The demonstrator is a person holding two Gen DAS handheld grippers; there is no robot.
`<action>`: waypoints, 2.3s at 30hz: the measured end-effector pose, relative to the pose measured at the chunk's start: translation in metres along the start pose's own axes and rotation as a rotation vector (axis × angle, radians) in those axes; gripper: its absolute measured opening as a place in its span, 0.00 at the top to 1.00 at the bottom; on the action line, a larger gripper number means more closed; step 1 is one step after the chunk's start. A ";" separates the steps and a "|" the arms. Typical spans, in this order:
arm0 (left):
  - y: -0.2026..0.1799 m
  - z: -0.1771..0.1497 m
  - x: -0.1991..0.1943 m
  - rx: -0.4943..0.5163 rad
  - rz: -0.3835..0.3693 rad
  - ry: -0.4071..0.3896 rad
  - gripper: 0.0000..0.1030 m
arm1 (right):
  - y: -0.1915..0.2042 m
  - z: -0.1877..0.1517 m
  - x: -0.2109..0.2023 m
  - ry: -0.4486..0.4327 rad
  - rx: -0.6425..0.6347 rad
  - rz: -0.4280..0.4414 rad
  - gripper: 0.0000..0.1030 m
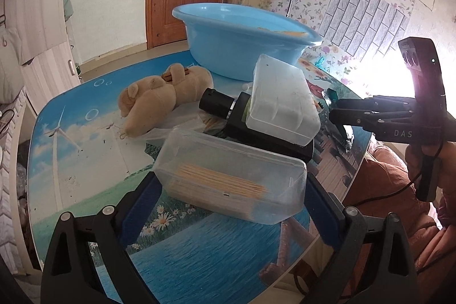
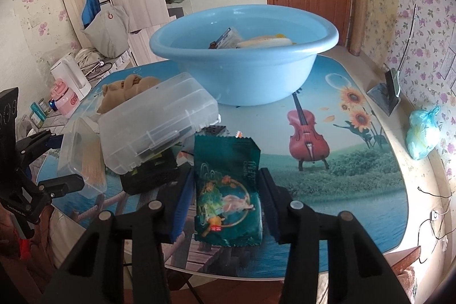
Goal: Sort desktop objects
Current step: 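Grasp the green snack packet with the right gripper and lift it, then carry the green packet over the basin and open the right gripper while the left drops the toothpick box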
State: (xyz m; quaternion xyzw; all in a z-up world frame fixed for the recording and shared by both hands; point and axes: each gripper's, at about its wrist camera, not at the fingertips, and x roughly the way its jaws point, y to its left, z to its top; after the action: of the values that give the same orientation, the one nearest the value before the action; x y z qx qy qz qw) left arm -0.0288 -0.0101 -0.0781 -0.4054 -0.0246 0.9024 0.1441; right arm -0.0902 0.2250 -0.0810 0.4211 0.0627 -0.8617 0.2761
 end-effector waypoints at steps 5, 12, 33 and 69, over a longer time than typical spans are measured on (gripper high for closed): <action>-0.001 0.003 0.006 0.007 0.000 -0.006 0.06 | 0.006 -0.003 0.005 0.017 -0.014 0.023 0.55; -0.002 0.000 0.015 0.007 0.010 0.015 0.06 | 0.009 -0.005 0.014 0.048 -0.021 0.003 0.49; -0.001 0.029 -0.035 -0.057 0.006 -0.102 0.07 | 0.010 0.007 -0.022 -0.096 0.014 0.082 0.59; 0.002 0.110 -0.029 -0.064 -0.023 -0.167 0.07 | 0.007 0.068 -0.037 -0.220 -0.009 0.111 0.59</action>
State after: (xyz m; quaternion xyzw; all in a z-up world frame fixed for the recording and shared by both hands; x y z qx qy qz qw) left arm -0.0921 -0.0121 0.0168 -0.3330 -0.0699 0.9300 0.1388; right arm -0.1149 0.2114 -0.0089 0.3257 0.0126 -0.8858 0.3304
